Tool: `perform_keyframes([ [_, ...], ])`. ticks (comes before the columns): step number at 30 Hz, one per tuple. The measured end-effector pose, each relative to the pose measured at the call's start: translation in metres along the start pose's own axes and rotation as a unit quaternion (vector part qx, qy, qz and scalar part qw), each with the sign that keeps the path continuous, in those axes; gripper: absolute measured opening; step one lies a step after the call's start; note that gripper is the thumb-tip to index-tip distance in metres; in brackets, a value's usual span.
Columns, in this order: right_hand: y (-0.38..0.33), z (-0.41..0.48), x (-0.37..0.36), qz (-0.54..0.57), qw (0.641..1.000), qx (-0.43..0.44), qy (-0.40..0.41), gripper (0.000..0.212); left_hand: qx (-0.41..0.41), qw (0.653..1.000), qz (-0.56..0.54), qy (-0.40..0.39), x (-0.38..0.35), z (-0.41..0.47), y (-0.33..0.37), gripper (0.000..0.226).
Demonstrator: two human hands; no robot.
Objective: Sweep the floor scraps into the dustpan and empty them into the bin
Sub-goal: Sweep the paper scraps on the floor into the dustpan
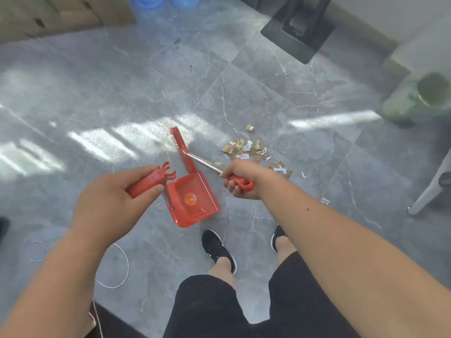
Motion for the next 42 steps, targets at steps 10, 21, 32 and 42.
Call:
perform_keyframes([
  [10, 0.060, 0.025, 0.035, 0.149, 0.985, -0.072, -0.046, 0.008, -0.018, 0.996, 0.060, -0.069, -0.020, -0.015, -0.021, 0.050],
  [21, 0.087, -0.033, 0.187, 0.159, 0.984, -0.056, 0.051, 0.010, -0.052, 0.995, 0.048, -0.077, -0.069, -0.015, 0.018, 0.031],
  [32, 0.111, -0.120, 0.244, 0.167, 0.985, -0.013, 0.038, 0.012, -0.127, 0.983, 0.119, -0.052, -0.122, -0.030, 0.167, 0.030],
  [42, 0.175, -0.222, 0.335, 0.258, 0.953, 0.077, 0.140, 0.010, -0.241, 0.945, 0.207, -0.075, -0.189, -0.065, 0.315, 0.030],
])
Point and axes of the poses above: each hand's wrist, its own z-axis towards the middle knuckle, its own x-axis out of the back of the hand, y = z × x, the point moved 9 cm from there along z, towards the middle knuckle, and after that the axes turned 1 degree about -y, right-handed, at the moved point
